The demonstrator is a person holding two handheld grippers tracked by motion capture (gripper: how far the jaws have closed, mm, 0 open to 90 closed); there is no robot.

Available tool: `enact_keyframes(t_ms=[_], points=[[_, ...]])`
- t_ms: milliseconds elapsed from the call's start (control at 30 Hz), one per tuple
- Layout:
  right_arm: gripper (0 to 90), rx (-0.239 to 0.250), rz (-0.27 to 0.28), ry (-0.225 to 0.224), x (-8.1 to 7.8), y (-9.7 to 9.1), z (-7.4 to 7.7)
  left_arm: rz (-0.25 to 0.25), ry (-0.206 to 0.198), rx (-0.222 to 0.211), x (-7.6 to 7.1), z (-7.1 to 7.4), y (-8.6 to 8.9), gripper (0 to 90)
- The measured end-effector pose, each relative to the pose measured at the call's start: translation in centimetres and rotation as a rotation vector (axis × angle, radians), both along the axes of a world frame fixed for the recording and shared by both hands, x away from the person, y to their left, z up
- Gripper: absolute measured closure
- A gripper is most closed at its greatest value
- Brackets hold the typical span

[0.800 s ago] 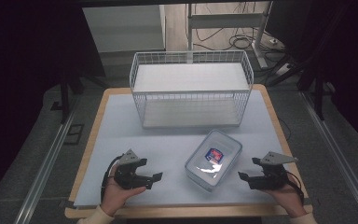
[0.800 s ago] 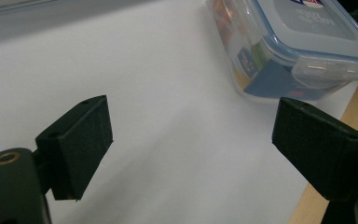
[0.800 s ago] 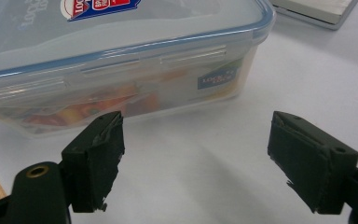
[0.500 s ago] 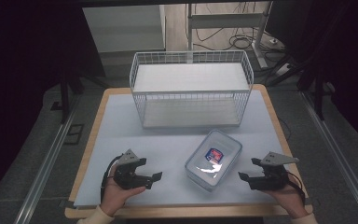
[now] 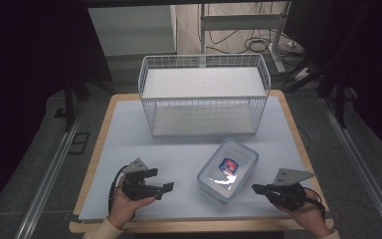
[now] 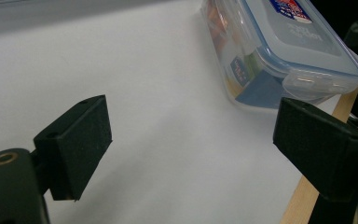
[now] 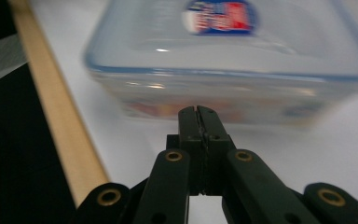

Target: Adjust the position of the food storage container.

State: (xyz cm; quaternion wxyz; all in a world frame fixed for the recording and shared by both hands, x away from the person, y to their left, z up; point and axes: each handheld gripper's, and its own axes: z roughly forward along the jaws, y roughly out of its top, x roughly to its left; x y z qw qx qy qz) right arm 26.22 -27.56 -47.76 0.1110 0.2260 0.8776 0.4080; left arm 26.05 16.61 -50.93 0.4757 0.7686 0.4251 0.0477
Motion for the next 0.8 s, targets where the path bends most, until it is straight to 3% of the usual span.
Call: enact_keyframes(t_ms=[233,367,800], points=[[89.7,-0.056,0.123,0.012,-0.9,3.9,-0.2,-0.012,0.017,0.014,0.2,-0.2,-0.3,11.4],[89.8,-0.042,0.149,0.025,-0.8,4.7,0.1,-0.002,0.008,0.012,0.2,-0.1,-0.1,12.3],[89.9,-0.054,0.195,0.049,-0.8,5.0,0.0,-0.003,0.019,0.017,0.3,-0.3,-0.2,12.7]])
